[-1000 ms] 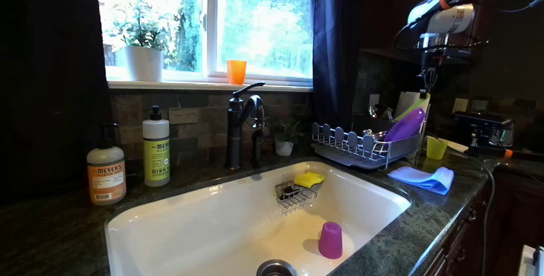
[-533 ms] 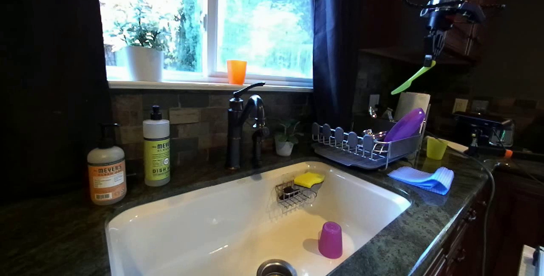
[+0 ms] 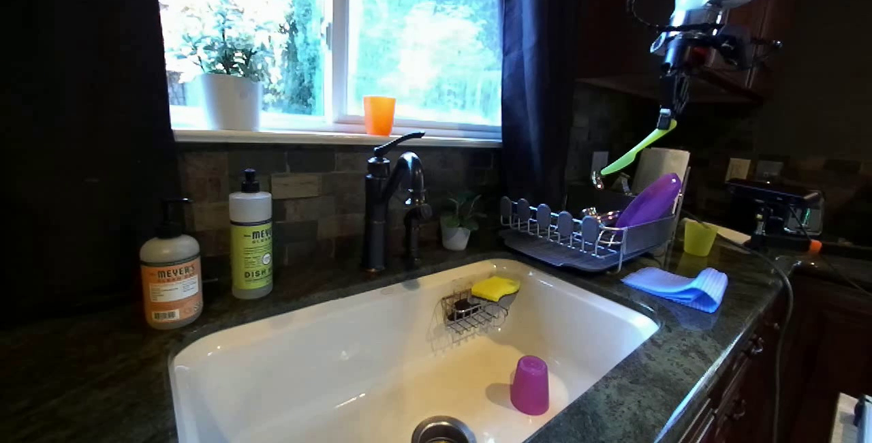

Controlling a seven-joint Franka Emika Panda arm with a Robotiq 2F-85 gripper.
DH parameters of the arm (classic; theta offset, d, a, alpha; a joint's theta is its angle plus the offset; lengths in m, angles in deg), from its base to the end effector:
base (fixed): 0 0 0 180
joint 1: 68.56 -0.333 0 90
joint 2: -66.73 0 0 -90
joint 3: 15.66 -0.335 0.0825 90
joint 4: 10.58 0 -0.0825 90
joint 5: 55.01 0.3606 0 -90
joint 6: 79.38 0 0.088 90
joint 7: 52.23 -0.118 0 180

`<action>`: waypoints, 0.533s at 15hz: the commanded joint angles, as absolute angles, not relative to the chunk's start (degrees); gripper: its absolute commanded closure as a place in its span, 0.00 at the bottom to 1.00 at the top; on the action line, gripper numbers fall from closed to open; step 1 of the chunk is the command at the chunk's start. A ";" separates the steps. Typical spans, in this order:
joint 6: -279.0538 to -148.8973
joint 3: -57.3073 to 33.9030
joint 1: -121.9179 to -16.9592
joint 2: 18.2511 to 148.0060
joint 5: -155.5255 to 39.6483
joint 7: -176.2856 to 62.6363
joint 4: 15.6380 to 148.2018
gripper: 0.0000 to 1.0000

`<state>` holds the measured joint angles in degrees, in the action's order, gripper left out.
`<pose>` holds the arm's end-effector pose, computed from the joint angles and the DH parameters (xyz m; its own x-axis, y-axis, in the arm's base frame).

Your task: Take the green knife off of the dish rack and put it into the glass bowl

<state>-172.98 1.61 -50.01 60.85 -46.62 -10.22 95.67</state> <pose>0.4049 -0.2798 0.5627 0.9956 0.0904 0.0244 0.0935 -0.9729 -0.2114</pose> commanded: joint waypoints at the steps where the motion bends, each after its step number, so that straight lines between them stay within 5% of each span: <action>1: -172.77 2.52 -51.08 60.62 -46.69 -10.14 96.02 0.89; 8: -178.64 0.11 -54.26 59.35 -45.99 -7.11 99.88 0.97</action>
<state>-175.39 1.50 -51.35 60.12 -46.57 -9.38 96.86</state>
